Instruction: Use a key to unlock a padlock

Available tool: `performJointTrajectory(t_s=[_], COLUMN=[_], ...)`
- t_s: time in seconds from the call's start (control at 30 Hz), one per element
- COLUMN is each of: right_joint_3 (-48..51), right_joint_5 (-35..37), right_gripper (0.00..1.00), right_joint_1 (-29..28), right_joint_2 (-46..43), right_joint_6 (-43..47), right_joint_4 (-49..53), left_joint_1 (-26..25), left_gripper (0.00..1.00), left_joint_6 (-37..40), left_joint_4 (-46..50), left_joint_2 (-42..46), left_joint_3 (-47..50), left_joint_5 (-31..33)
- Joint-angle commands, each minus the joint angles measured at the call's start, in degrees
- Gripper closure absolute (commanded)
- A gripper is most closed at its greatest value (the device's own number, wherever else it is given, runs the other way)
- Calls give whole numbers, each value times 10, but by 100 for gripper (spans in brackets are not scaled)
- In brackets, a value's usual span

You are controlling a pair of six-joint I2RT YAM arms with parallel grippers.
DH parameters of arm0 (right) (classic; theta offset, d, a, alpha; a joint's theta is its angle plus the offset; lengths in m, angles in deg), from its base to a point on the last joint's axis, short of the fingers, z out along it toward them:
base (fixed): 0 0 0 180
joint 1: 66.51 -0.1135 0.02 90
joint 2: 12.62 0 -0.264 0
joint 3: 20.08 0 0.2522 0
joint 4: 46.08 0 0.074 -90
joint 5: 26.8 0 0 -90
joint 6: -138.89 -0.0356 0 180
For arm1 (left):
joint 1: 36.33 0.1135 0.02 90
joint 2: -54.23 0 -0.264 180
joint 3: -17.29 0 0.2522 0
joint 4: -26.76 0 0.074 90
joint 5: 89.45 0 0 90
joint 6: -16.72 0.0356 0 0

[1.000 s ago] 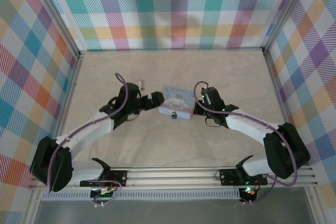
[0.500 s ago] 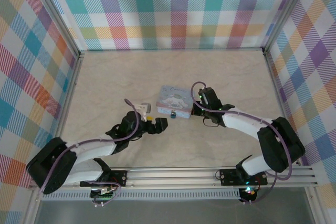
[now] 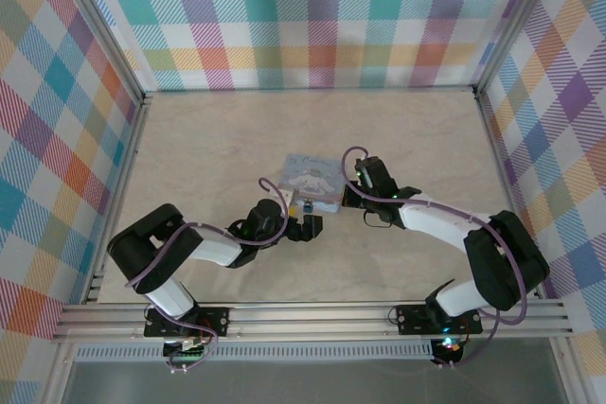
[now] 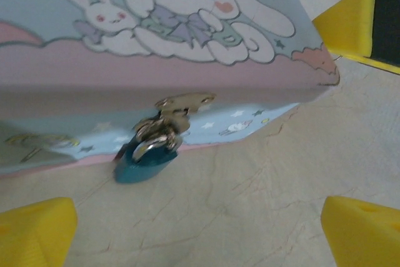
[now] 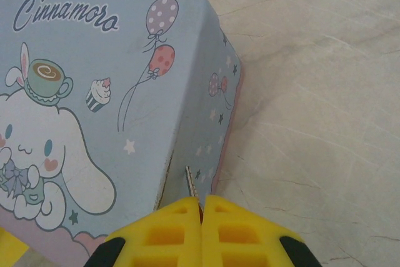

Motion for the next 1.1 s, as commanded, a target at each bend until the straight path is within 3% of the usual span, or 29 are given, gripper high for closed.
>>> performJointTrajectory(t_s=[0.0,0.27,0.57,0.63,0.87,1.07], right_joint_3=[-21,-19,-12,-11,-9,-6], right_joint_5=[-4,-1,4,5,6,6], right_gripper=[100,100,100,100,100,100], right_joint_1=[-6,-11,-12,-12,-12,-12], right_joint_2=[11,13,2,1,-4,-6], right_joint_6=[-6,-5,-4,-5,-6,-7], right_joint_4=[-19,-22,-23,-23,-24,-26], left_joint_1=[-10,-11,-5,-3,19,20], left_gripper=[0,1,23,24,39,34], left_joint_6=[22,29,25,22,-20,-46], left_joint_4=[-53,-62,-67,-59,-114,-165], left_joint_2=[-28,-70,-74,-73,-99,-125], left_joint_3=[-23,-56,-75,-77,-68,-60], left_joint_5=[4,-42,-105,-99,-131,-139])
